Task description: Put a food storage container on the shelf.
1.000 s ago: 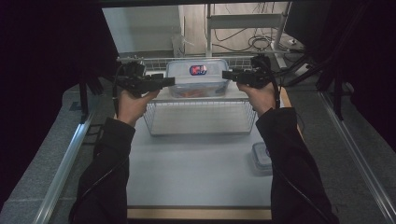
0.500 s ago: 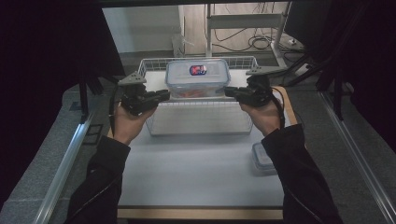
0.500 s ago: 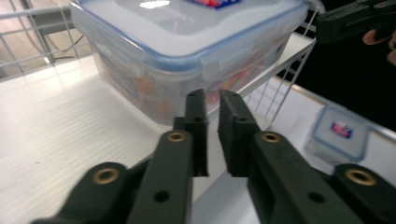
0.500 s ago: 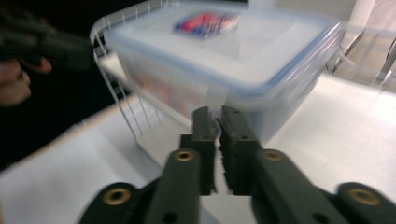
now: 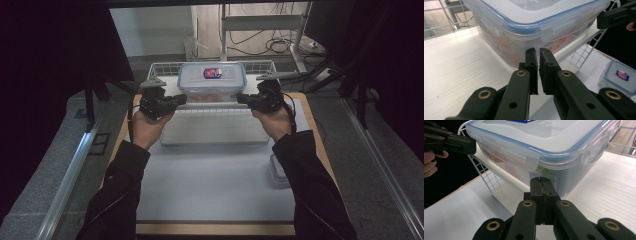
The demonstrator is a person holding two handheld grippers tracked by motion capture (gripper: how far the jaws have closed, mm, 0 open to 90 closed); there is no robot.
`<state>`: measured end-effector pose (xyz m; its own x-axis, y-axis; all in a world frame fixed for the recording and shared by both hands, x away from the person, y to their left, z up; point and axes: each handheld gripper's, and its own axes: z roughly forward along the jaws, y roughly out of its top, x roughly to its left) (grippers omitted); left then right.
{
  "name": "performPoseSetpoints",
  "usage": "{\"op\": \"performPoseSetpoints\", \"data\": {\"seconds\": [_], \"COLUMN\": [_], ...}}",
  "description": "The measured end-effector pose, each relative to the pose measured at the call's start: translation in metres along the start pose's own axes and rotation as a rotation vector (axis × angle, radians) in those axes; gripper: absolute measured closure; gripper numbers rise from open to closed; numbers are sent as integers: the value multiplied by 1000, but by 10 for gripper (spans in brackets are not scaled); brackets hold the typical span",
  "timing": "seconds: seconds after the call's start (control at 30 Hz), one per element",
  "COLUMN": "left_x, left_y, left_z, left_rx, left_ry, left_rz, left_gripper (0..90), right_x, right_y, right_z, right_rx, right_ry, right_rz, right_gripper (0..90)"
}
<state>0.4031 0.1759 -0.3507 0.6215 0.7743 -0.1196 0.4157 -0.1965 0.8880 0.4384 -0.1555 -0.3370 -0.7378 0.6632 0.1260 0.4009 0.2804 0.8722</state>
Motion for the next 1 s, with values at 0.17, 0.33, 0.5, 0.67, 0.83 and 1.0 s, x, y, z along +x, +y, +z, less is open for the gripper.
{"op": "performPoseSetpoints", "data": {"seconds": [0.17, 0.33, 0.5, 0.67, 0.83, 1.0], "left_x": [1, -5, -11, -20, -28, -34], "left_y": [1, -3, -6, -14, -29, -44], "left_z": [3, -3, -11, -16, -18, -20], "left_rx": [-1, -9, -15, 8, 41, 43], "left_ry": [-3, -17, -16, -15, -15, -10], "left_rz": [-16, 8, 32, 68, 88, 94], "left_gripper": [855, 816, 679, 510, 392, 302], "right_x": [-5, -3, 1, 7, 11, 14], "right_y": [2, 0, -4, -10, -21, -31], "right_z": [4, 1, -5, -10, -14, -18], "right_rx": [7, 3, -4, -5, -2, 2], "right_ry": [-13, -3, 3, 10, 10, 11], "right_rz": [18, 13, 6, -19, -37, -48], "right_gripper": [898, 876, 783, 666, 583, 504]}}
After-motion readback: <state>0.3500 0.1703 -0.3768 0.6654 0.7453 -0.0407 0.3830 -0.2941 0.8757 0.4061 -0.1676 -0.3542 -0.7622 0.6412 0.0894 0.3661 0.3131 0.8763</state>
